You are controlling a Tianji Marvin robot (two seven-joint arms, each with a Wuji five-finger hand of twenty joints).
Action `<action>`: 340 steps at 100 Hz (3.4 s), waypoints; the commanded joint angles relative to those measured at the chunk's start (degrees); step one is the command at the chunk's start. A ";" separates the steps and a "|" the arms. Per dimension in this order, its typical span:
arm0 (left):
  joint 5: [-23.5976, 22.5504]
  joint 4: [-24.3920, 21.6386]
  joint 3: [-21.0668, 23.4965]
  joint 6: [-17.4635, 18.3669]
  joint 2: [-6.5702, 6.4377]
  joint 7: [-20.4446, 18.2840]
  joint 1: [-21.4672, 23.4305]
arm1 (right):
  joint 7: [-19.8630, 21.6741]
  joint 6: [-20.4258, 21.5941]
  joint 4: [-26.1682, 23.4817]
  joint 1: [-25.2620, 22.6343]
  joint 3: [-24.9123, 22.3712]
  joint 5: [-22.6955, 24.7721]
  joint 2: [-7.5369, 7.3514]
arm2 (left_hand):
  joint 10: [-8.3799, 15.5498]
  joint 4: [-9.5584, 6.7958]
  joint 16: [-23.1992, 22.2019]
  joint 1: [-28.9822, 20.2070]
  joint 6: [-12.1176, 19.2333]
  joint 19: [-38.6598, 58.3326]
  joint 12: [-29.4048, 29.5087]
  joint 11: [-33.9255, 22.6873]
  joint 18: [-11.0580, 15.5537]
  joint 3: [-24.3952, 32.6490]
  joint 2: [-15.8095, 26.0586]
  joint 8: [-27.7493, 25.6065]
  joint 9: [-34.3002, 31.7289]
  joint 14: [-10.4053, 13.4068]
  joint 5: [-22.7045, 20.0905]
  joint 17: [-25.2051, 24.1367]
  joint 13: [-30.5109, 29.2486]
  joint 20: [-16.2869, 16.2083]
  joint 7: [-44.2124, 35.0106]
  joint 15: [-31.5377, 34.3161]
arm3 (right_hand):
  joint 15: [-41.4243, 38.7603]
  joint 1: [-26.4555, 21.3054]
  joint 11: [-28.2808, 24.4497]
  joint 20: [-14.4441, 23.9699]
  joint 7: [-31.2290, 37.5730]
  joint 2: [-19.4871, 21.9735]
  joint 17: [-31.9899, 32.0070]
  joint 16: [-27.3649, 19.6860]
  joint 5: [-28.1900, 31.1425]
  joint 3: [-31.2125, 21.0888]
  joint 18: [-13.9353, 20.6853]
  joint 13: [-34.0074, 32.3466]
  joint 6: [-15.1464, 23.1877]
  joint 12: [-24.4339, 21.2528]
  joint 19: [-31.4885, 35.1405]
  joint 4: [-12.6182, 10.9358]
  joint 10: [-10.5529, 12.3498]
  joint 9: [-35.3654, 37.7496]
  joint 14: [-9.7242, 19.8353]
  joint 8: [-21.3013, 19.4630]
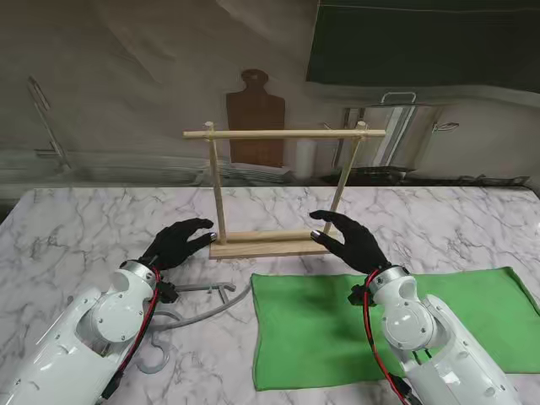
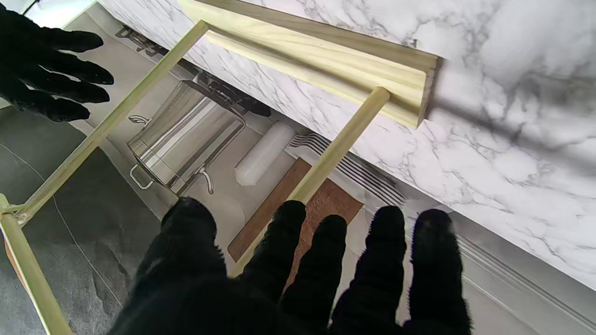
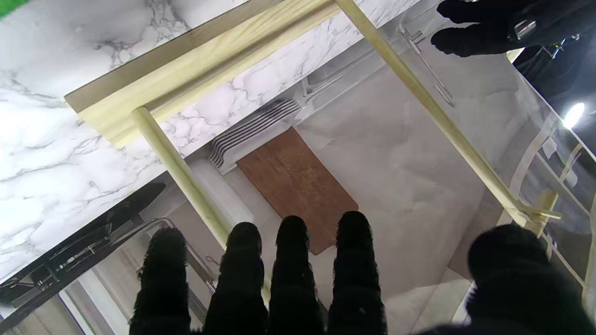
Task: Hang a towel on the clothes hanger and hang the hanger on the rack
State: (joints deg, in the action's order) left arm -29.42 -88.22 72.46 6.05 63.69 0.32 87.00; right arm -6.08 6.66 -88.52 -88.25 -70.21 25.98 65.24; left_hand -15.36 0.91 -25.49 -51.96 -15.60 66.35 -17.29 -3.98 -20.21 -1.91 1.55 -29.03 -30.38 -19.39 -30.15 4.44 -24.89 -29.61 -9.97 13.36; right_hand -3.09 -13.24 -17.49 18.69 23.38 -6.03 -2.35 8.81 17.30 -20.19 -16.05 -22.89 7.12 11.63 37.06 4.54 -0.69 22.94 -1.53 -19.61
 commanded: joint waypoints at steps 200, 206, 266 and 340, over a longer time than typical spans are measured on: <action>-2.33 -0.63 1.78 -0.29 -0.09 0.53 1.62 | -8.84 1.70 4.99 -19.65 -41.48 26.66 -2.01 | -0.19 0.17 -0.15 -1.36 0.12 -31.67 -0.16 0.19 -0.02 -0.30 3.81 0.04 0.86 0.83 1.40 -1.14 0.82 -0.97 1.18 -0.24 | 1.00 -5.20 2.37 -0.81 0.51 -20.47 2.08 0.47 -2.14 -13.89 -0.04 2.50 6.64 -1.00 -10.02 -1.79 2.54 -3.14 0.92 -1.77; -2.34 -0.60 1.75 -0.28 -0.09 0.51 1.60 | -8.78 0.54 5.51 -20.04 -41.39 27.11 -2.07 | -0.17 0.17 -0.13 -1.32 0.13 -31.73 -0.16 0.20 -0.07 -0.31 3.79 0.06 0.87 0.82 1.48 -1.15 0.89 -0.95 1.21 -0.28 | 1.40 -7.26 2.73 -0.88 -0.21 -21.26 2.34 0.25 -3.61 -14.87 -0.02 3.44 5.90 -1.15 -11.01 -2.29 2.18 -4.62 0.84 -1.70; -2.53 -0.83 1.62 -0.48 -0.16 0.22 1.63 | -0.75 -11.59 9.39 -20.02 -36.93 29.36 -3.42 | -0.15 0.17 -0.09 -1.36 0.10 -32.30 -0.13 0.21 -0.12 -0.29 3.79 0.08 0.99 0.91 1.54 -1.32 0.95 -0.88 1.23 -0.39 | 4.00 -9.93 11.06 -0.72 -7.41 -25.58 4.24 -3.28 -9.70 -43.39 0.16 11.44 10.28 -5.74 -22.36 -5.42 1.53 -13.62 0.97 1.43; -2.82 -1.40 1.76 -0.29 -0.25 -0.02 1.97 | 1.58 -17.00 14.27 -15.55 -30.16 29.39 -4.15 | -0.09 0.30 -0.13 -0.92 0.24 -33.18 -0.07 0.29 -0.29 -0.38 4.39 0.20 1.36 0.58 1.97 -1.68 1.24 -0.88 1.42 -0.59 | 4.11 -13.01 13.26 -0.55 2.11 -25.36 4.62 -4.93 1.75 -42.64 1.47 11.97 19.05 -6.59 -24.36 -3.11 4.23 -12.60 3.22 -2.45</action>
State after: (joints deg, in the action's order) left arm -32.33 -89.41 74.36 5.78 63.48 1.37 88.85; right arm -4.99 -9.94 -75.05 -103.82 -100.95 55.29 60.91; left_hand -15.37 0.91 -25.49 -51.96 -15.60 66.35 -17.29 -3.98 -20.22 -1.91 2.78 -29.03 -30.38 -19.38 -29.50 3.72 -24.72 -29.64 -9.40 13.34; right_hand -0.99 -23.03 -5.28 18.39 24.00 -29.78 1.25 4.94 16.75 -63.51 -15.78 -12.77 22.94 5.46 14.44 -0.40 2.24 11.04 -0.13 -20.93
